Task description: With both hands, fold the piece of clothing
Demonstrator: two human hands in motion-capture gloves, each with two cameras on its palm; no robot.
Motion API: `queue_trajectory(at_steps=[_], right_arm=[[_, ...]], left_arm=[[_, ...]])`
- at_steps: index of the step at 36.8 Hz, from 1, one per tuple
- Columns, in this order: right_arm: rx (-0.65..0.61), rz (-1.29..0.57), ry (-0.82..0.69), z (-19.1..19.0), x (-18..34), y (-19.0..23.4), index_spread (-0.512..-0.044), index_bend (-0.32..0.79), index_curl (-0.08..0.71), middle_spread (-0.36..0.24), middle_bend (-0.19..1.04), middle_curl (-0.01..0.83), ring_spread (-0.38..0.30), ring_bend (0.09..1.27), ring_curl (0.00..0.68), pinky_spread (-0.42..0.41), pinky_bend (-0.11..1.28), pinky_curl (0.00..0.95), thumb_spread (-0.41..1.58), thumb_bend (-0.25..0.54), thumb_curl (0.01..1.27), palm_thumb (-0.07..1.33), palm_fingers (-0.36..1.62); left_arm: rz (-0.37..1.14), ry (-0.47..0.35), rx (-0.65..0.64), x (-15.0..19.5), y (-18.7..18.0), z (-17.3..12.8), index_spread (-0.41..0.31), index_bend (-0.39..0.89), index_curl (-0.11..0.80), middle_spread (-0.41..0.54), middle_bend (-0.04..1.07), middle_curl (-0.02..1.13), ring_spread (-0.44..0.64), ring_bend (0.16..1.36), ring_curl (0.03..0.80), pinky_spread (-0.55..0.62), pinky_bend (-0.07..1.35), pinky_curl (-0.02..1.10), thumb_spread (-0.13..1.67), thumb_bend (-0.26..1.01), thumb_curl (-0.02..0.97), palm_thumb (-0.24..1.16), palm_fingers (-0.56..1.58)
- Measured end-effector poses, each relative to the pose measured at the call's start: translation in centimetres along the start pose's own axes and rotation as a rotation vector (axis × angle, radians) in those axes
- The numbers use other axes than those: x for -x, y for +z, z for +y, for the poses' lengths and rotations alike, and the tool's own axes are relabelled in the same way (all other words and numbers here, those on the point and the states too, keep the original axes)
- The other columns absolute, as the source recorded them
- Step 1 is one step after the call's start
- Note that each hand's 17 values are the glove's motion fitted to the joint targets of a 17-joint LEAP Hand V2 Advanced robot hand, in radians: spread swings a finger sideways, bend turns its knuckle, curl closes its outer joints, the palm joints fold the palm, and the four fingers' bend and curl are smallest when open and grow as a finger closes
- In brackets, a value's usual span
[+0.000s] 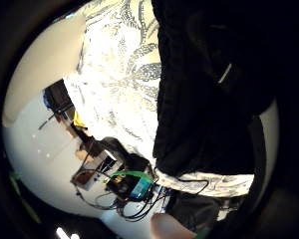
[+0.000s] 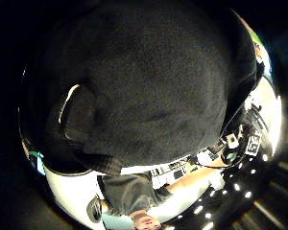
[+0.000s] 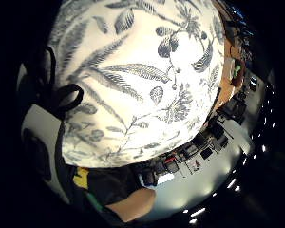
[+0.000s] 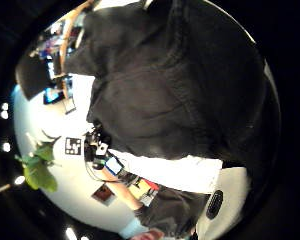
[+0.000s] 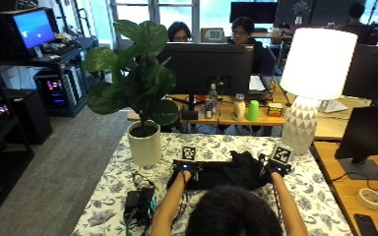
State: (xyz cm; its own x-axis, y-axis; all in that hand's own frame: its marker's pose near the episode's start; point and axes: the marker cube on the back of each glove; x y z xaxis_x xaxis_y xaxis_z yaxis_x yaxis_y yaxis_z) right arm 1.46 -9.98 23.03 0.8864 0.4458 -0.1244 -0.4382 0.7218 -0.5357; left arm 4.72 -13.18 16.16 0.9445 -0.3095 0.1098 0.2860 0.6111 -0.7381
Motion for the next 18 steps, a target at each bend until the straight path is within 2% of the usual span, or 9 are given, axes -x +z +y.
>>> queue_trajectory(at_steps=[2, 5, 9, 12, 18], right_arm=[[0.029, -0.015, 0.003, 0.9, 0.8, -1.3, -0.229, 0.15, 0.19, -0.102, 0.35, 0.483, -0.187, 0.73, 0.457, -0.279, 0.83, 0.398, 0.79, 0.056, 0.47, 1.03, 1.18], [0.038, -0.015, 0.013, 2.3, 2.2, -3.3, -0.223, 0.15, 0.208, -0.11, 0.35, 0.49, -0.193, 0.72, 0.46, -0.288, 0.81, 0.399, 0.73, 0.039, 0.49, 1.04, 1.2], [0.016, 0.009, 0.006, 4.0, 5.1, -5.8, -0.217, 0.15, 0.233, -0.117, 0.35, 0.496, -0.194, 0.71, 0.462, -0.295, 0.79, 0.4, 0.65, 0.013, 0.52, 1.06, 1.22], [-0.001, 0.038, -0.034, 5.4, 8.3, -7.2, -0.216, 0.16, 0.251, -0.121, 0.35, 0.499, -0.196, 0.7, 0.462, -0.296, 0.77, 0.403, 0.58, -0.01, 0.55, 1.06, 1.23], [-0.069, 0.096, -0.197, 8.0, 16.5, -7.6, -0.207, 0.15, 0.28, -0.125, 0.35, 0.505, -0.202, 0.69, 0.466, -0.3, 0.75, 0.408, 0.48, -0.026, 0.59, 1.06, 1.23]], left_arm=[[-0.002, 0.017, 0.03, 0.1, -0.5, 0.4, -0.132, 0.18, 0.297, 0.185, 0.19, 0.26, 0.34, 0.63, 0.322, 0.26, 0.77, 0.36, 1.34, 0.07, 0.204, 0.34, 0.25], [0.045, 0.109, -0.131, 0.3, -1.8, -0.4, -0.134, 0.17, 0.307, 0.145, 0.19, 0.27, 0.29, 0.62, 0.32, 0.21, 0.73, 0.35, 1.33, 0.08, 0.216, 0.38, 0.3], [0.101, 0.148, -0.265, 1.0, -3.7, 0.0, -0.13, 0.17, 0.316, 0.107, 0.19, 0.29, 0.23, 0.62, 0.325, 0.18, 0.69, 0.34, 1.32, 0.08, 0.225, 0.41, 0.34], [0.113, 0.134, -0.3, 2.1, -4.9, 1.3, -0.13, 0.19, 0.33, 0.095, 0.17, 0.29, 0.2, 0.61, 0.322, 0.15, 0.66, 0.33, 1.32, 0.08, 0.228, 0.43, 0.38], [0.042, 0.048, -0.229, 5.5, -6.2, 6.3, -0.129, 0.18, 0.348, 0.075, 0.15, 0.29, 0.14, 0.59, 0.323, 0.12, 0.63, 0.33, 1.32, 0.07, 0.234, 0.46, 0.41]])
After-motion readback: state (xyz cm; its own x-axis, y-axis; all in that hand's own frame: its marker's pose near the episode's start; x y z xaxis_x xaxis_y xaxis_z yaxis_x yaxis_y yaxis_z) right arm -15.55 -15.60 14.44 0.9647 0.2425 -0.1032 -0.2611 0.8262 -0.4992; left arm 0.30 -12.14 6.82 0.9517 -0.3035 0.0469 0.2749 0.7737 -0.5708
